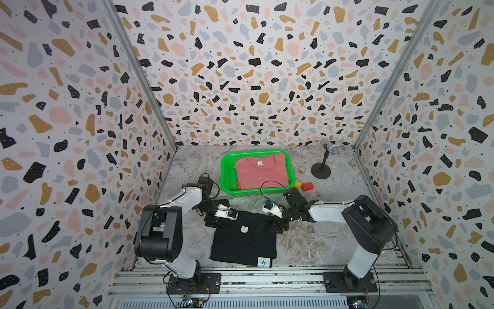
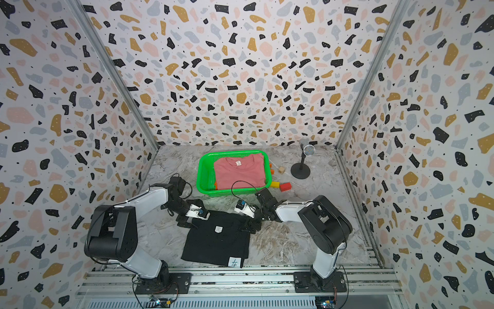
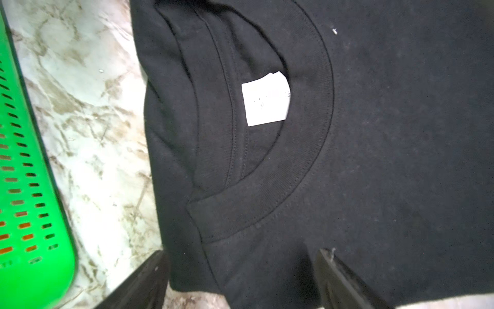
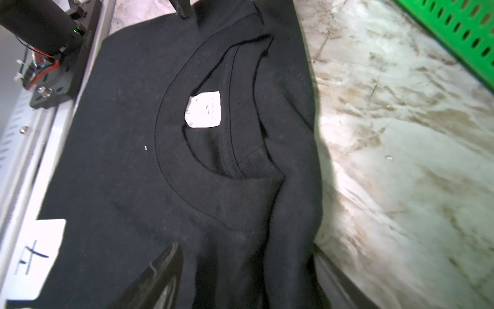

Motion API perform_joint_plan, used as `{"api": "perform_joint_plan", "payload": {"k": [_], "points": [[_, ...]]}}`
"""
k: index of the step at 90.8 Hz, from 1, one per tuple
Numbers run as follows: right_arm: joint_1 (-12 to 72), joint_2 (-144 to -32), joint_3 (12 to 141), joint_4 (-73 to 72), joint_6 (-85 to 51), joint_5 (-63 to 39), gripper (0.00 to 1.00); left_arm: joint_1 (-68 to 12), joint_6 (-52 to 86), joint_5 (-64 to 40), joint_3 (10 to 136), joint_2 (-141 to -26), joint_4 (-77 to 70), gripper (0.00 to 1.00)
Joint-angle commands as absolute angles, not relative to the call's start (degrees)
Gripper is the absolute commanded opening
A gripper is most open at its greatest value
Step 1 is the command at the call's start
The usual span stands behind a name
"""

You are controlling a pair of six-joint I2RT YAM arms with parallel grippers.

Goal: Put the folded t-shirts into the basket
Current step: Pick up the T-shirt from the center of the board.

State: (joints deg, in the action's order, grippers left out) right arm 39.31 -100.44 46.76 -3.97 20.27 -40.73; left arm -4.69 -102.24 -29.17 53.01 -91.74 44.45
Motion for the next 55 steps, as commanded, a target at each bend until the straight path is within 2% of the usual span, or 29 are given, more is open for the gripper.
{"api": "perform_joint_plan", "payload": {"k": [1, 16, 41, 55], "points": [[38.7, -98.0, 49.9, 1.6, 17.5, -43.4, 0.77, -5.1, -101.9, -28.4, 54.6, -92.7, 45.8, 0.87], [36.8, -101.1, 55.1, 11.1, 15.8, -46.3, 0.78, -5.3, -102.4, -28.0, 56.4, -93.8, 47.1, 0.87], [34.4, -103.6, 59.0, 18.4, 13.7, -49.1, 0.76, -5.6, -102.9, -27.4, 57.3, -95.7, 46.2, 0.87], [34.4, -105.4, 59.3, 18.0, 12.8, -47.2, 0.76, -5.9, -102.4, -27.8, 57.9, -96.9, 45.4, 0.87]]}}
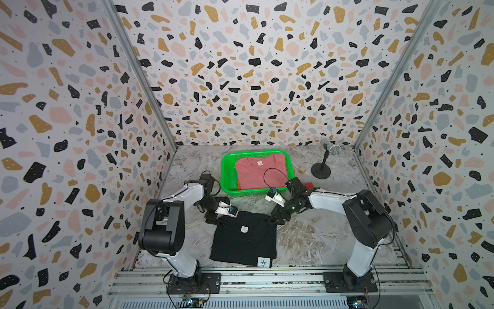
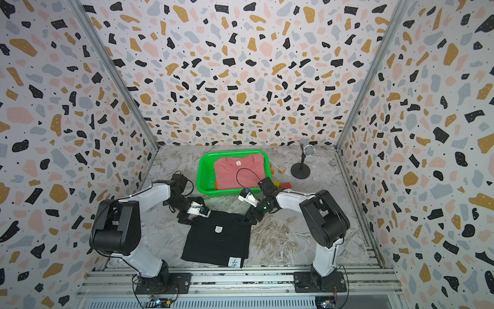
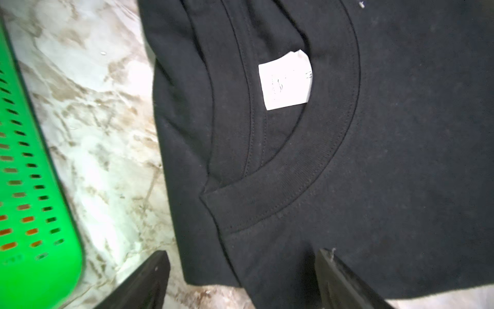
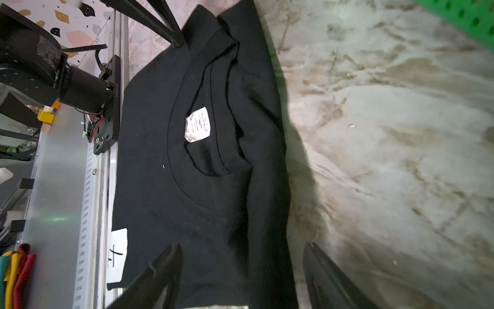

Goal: Put the folded t-shirts into the basket
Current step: Pick up the T-shirt from the center of the board.

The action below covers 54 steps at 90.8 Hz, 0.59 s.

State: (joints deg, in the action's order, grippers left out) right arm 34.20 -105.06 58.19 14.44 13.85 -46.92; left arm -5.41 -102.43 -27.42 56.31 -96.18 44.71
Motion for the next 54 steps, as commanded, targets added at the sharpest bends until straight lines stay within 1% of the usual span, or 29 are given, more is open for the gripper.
{"api": "perform_joint_plan", "payload": {"k": [1, 21, 32, 54], "points": [[34.4, -105.4, 59.4, 18.0, 12.8, -47.2, 0.76, -5.9, -102.1, -28.0, 57.9, -96.9, 45.3, 0.87], [34.4, -108.0, 60.6, 19.5, 14.7, -49.3, 0.72, -7.2, -100.2, -28.8, 58.9, -98.1, 44.5, 0.87], [34.5, -108.8, 60.9, 20.1, 15.8, -50.7, 0.66, -7.7, -100.0, -28.7, 60.1, -98.8, 44.8, 0.87], [35.7, -109.9, 60.8, 20.5, 18.6, -52.3, 0.49, -7.9, -100.0, -28.3, 61.2, -99.6, 45.3, 0.87]]}}
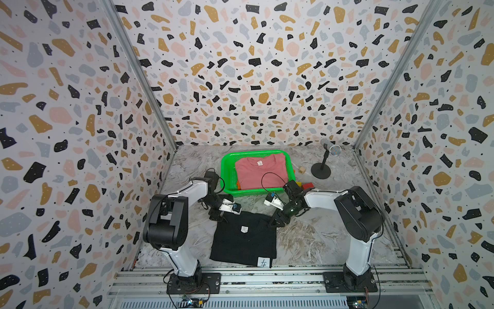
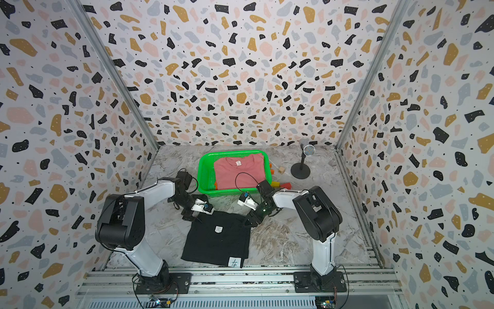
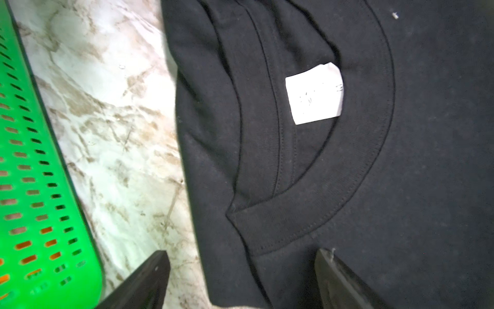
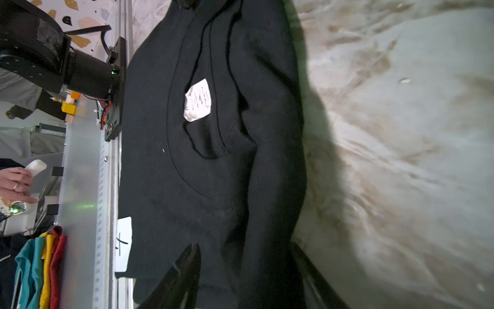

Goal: Put the folded t-shirts into the basket
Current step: Pick up the T-shirt from the center of the board.

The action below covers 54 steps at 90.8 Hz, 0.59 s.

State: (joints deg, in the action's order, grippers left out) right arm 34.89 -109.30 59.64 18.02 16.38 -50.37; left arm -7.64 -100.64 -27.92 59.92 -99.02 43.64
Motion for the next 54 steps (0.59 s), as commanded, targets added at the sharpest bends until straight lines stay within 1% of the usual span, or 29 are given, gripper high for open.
{"api": "perform_joint_plan", "payload": {"k": [1, 10, 17, 23, 30, 34, 54], "points": [[35.7, -109.9, 60.8, 20.5, 18.7, -52.3, 0.48, -7.9, -100.0, -28.2, 61.2, -99.6, 45.3, 0.87], [35.8, -110.0, 61.0, 20.4, 19.2, -52.7, 0.35, -7.9, -100.2, -27.9, 61.0, -99.6, 45.5, 0.87], [35.9, -110.2, 61.3, 20.3, 19.4, -53.0, 0.18, -7.9, -100.4, -27.6, 60.9, -99.5, 45.6, 0.87], [36.0, -110.4, 61.8, 20.7, 20.0, -53.3, 0.09, -7.9, -100.3, -27.4, 61.0, -99.4, 45.6, 0.87], [36.2, -110.2, 62.0, 21.0, 20.4, -53.2, 0.05, -7.9, -100.3, -27.5, 61.0, -99.2, 46.0, 0.87], [36.4, -109.8, 62.0, 20.9, 20.7, -52.9, 0.0, -7.8, -100.4, -27.7, 61.1, -99.1, 46.4, 0.87], [38.9, -104.8, 60.7, 20.5, 23.3, -46.7, 0.0, -7.9, -100.3, -28.8, 62.9, -98.3, 50.2, 0.87]]}}
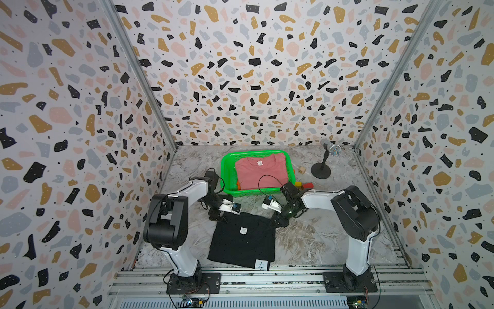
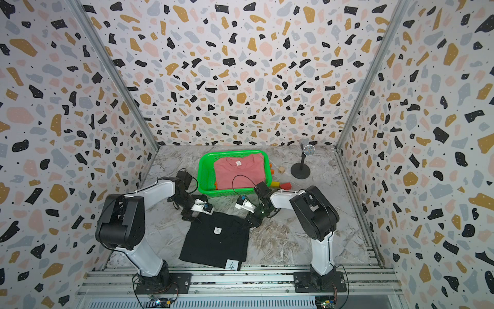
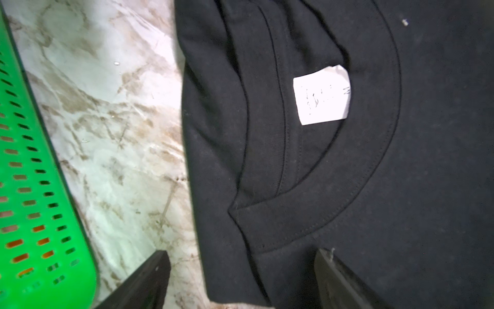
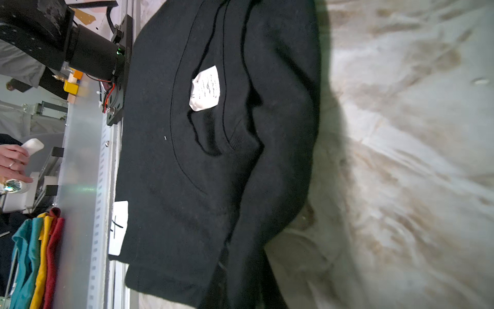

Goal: Put the folded t-shirts into the basket
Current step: Pick up the T-shirt from the center of the board.

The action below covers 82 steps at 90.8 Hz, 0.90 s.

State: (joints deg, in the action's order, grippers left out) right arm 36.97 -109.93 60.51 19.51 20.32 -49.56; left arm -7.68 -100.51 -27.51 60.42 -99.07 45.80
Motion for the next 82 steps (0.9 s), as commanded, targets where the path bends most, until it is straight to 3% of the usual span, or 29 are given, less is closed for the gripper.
{"api": "perform_joint_plan", "payload": {"k": [1, 27, 82], "points": [[39.1, -104.4, 60.6, 20.4, 23.6, -46.4, 0.0, -7.8, -100.3, -28.9, 62.9, -98.2, 50.5, 0.87], [41.3, -94.2, 53.3, 11.1, 29.4, -39.8, 0.0, -7.2, -101.6, -30.1, 62.4, -97.7, 50.9, 0.87], [49.0, -87.5, 52.5, 13.5, 45.1, -27.6, 0.0, -7.4, -110.0, -29.2, 64.8, -103.5, 57.2, 0.86]]}}
